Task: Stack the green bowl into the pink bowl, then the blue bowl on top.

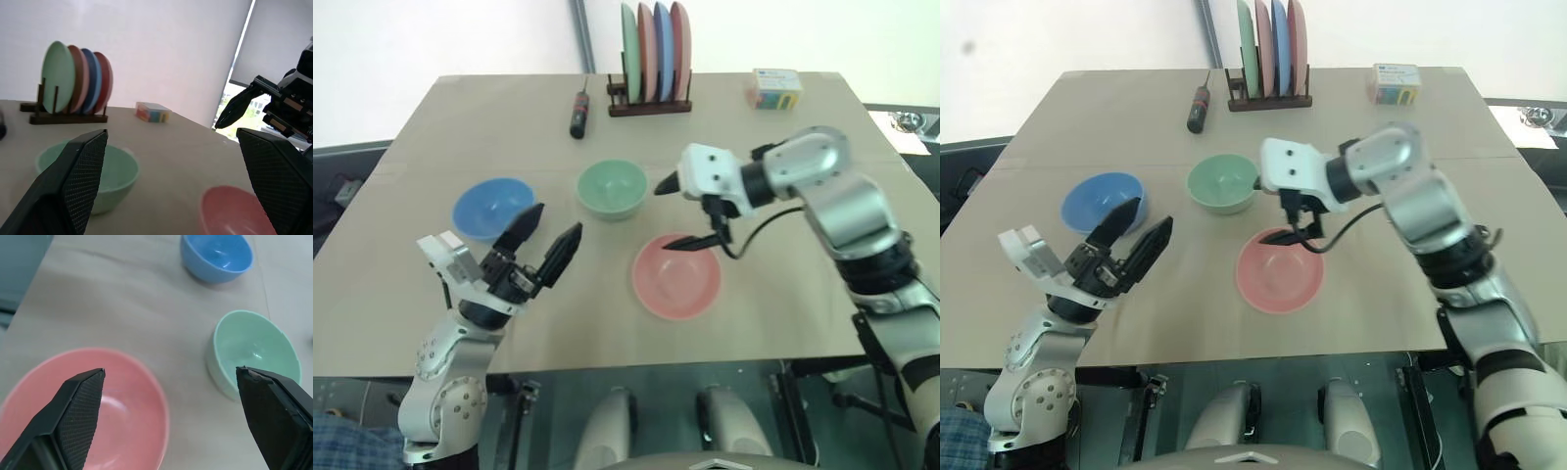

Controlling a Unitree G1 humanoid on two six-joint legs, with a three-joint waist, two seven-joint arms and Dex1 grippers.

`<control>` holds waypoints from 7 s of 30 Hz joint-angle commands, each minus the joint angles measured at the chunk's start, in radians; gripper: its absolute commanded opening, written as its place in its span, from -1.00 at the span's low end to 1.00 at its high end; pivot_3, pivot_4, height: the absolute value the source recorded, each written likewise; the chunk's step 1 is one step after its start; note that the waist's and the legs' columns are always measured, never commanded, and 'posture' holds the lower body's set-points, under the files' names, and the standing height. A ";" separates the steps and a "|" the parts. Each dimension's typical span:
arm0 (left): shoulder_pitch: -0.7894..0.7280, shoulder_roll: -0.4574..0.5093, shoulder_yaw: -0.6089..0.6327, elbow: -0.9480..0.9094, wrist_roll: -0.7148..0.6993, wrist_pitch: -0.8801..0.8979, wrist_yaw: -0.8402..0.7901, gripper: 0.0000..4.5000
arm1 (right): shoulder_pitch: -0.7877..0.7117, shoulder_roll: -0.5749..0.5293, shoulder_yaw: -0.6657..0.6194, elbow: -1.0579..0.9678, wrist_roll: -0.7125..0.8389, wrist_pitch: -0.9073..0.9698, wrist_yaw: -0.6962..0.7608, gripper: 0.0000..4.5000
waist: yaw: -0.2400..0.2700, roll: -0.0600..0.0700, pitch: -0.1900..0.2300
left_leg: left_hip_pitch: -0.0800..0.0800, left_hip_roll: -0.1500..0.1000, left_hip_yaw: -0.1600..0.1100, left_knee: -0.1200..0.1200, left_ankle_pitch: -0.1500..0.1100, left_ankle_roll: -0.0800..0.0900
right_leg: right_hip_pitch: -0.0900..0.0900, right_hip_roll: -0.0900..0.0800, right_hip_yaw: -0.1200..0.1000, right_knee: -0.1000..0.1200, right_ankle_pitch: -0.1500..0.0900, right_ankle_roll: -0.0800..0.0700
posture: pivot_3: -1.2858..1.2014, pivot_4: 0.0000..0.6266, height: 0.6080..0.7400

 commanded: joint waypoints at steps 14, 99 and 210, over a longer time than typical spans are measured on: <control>0.218 -0.060 0.095 -0.062 0.160 -0.141 0.147 1.00 | -0.317 0.397 0.087 0.946 -0.212 -0.545 -0.265 0.99 | -0.001 0.000 0.001 | -0.001 -0.001 0.001 -0.003 0.000 -0.001 | -0.001 0.000 -0.003 -0.001 0.000 -0.001 | 0.03 -0.52 1.00; -0.554 0.427 -0.246 0.421 0.474 0.396 -0.044 1.00 | 0.558 -0.327 -0.936 -0.595 0.780 0.509 -0.149 0.80 | 0.019 0.000 0.002 | -0.013 -0.002 -0.008 0.002 0.002 -0.002 | -0.007 0.001 -0.012 0.002 0.000 -0.001 | 0.03 -0.52 1.00; 0.079 0.262 -0.003 0.387 0.258 -0.268 -0.502 0.97 | 1.207 -0.302 -0.908 0.134 0.583 -0.535 0.164 0.83 | 0.028 0.001 0.000 | 0.003 0.001 0.002 0.015 0.001 -0.001 | 0.009 0.002 -0.002 0.006 -0.004 0.000 | 0.03 -0.52 1.00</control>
